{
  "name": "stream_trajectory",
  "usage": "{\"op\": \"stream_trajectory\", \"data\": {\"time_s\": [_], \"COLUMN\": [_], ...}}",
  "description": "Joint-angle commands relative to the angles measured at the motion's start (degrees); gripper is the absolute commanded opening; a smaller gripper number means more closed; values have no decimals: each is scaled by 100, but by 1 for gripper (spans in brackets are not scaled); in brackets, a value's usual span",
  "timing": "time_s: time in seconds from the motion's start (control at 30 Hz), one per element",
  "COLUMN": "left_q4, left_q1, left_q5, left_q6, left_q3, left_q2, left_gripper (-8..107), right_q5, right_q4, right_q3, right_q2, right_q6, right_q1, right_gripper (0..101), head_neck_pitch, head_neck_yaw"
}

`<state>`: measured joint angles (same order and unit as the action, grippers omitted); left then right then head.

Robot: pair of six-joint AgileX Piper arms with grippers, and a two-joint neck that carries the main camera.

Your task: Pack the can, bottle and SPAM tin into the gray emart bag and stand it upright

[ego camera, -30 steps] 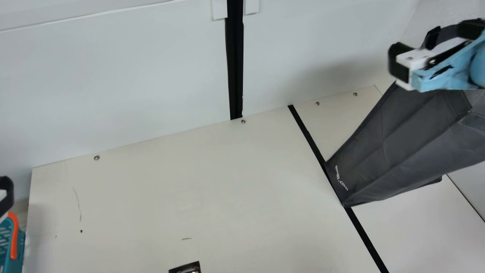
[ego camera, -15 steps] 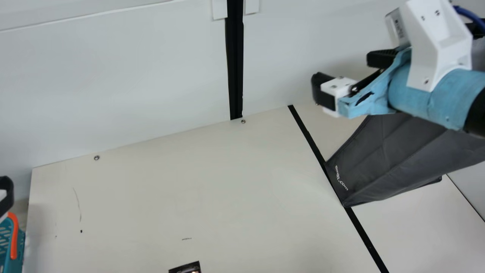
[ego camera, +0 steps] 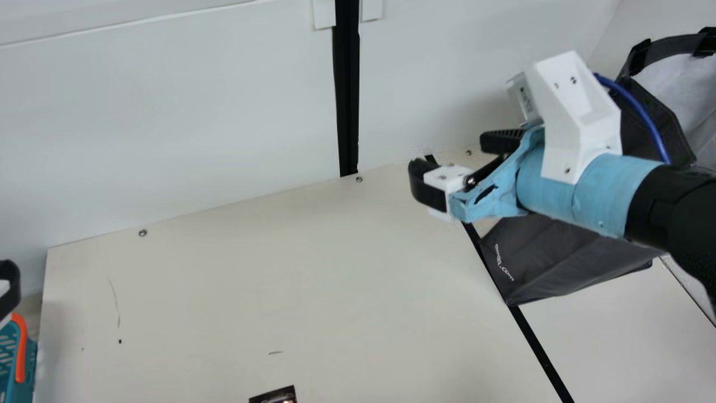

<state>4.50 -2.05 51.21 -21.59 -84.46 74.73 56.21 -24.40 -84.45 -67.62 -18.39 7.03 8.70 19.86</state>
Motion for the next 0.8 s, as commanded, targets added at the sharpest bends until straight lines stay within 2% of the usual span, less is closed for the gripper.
{"op": "stream_trajectory", "data": {"time_s": [0.0, 0.17, 0.2, 0.3, 0.77], "left_q4": [0, 0, 0, 0, 0], "left_q1": [0, 0, 0, 0, 0], "left_q5": [0, 0, 0, 0, 0], "left_q6": [0, 0, 0, 0, 0], "left_q3": [0, 0, 0, 0, 0], "left_q2": [0, 0, 0, 0, 0], "left_gripper": [90, 90, 90, 90, 90], "right_q5": [-27, -135, -88, -112, -153], "right_q4": [-98, -427, -300, -426, -431], "right_q3": [164, 488, 417, 500, 500], "right_q2": [13, 25, 30, 30, 30], "right_q6": [-35, -234, -161, -238, -238], "right_q1": [-4, 10, 1, 1, 1], "right_gripper": [95, 95, 95, 95, 95], "head_neck_pitch": [130, 130, 130, 130, 130], "head_neck_yaw": [14, 14, 14, 14, 14]}}
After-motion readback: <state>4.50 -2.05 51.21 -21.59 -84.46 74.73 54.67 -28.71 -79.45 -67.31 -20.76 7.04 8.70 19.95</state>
